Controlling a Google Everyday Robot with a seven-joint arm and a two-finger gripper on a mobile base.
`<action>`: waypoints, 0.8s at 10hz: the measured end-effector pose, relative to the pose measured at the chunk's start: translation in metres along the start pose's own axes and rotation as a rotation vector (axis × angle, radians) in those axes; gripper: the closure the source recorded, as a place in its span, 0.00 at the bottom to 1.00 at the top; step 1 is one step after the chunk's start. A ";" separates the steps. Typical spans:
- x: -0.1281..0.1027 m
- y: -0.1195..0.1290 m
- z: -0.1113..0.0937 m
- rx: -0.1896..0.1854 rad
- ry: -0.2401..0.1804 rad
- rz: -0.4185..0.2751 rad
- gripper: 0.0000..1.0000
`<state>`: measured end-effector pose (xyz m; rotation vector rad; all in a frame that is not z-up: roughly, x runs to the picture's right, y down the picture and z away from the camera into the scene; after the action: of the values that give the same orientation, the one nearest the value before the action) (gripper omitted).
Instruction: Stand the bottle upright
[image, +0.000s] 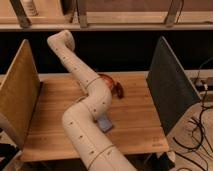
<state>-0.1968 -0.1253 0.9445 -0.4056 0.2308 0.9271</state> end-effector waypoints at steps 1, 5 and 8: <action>0.001 0.000 0.002 0.002 0.006 -0.007 1.00; 0.011 0.006 0.010 0.026 0.069 -0.063 1.00; 0.011 0.006 0.010 0.026 0.070 -0.064 1.00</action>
<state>-0.1953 -0.1093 0.9479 -0.4197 0.2922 0.8475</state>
